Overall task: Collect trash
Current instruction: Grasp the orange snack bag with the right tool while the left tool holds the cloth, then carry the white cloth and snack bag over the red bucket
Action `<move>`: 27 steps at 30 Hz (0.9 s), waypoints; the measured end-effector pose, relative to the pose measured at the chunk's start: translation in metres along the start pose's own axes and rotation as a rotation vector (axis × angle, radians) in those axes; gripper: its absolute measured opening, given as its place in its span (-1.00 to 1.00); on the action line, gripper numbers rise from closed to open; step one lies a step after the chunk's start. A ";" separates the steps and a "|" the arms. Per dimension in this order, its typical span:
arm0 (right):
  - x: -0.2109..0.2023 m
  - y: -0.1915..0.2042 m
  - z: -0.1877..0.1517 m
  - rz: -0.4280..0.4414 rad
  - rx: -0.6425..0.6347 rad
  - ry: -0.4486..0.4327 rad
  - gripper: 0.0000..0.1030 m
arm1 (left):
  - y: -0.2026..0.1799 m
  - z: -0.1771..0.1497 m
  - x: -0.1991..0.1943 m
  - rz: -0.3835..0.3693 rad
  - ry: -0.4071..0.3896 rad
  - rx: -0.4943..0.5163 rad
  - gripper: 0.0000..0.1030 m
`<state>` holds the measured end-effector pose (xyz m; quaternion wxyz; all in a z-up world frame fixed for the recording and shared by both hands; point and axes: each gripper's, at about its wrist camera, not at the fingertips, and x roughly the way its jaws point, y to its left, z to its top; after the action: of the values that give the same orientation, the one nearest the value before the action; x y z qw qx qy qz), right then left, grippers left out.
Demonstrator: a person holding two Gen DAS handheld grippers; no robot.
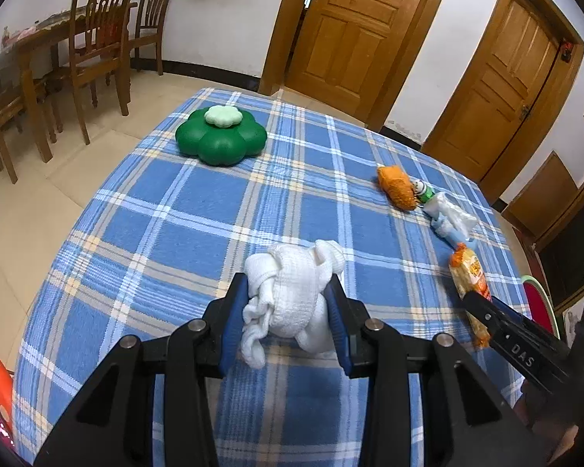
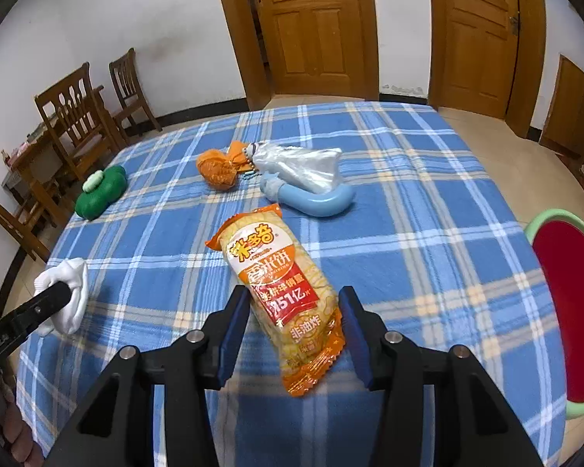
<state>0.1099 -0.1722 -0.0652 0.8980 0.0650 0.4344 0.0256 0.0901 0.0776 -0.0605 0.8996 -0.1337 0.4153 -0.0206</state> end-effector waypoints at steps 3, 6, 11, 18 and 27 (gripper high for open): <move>-0.012 -0.006 -0.003 0.010 0.016 -0.017 -0.03 | -0.006 -0.001 -0.003 -0.010 0.000 0.008 -0.23; -0.026 -0.013 -0.006 0.014 0.034 -0.033 -0.03 | -0.012 -0.002 -0.005 -0.022 0.003 0.019 -0.23; -0.046 -0.026 -0.010 0.020 0.073 -0.065 -0.03 | -0.026 -0.002 -0.009 -0.059 0.016 0.036 -0.23; -0.073 -0.053 -0.017 0.007 0.131 -0.108 -0.03 | -0.053 -0.005 -0.019 -0.108 0.026 0.081 -0.23; -0.100 -0.098 -0.027 -0.027 0.230 -0.157 -0.03 | -0.102 -0.010 -0.024 -0.194 0.066 0.166 -0.23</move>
<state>0.0259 -0.2768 -0.0178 0.9162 0.1634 0.3635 -0.0414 0.0747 -0.0194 -0.0226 0.8872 -0.0979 0.4266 -0.1463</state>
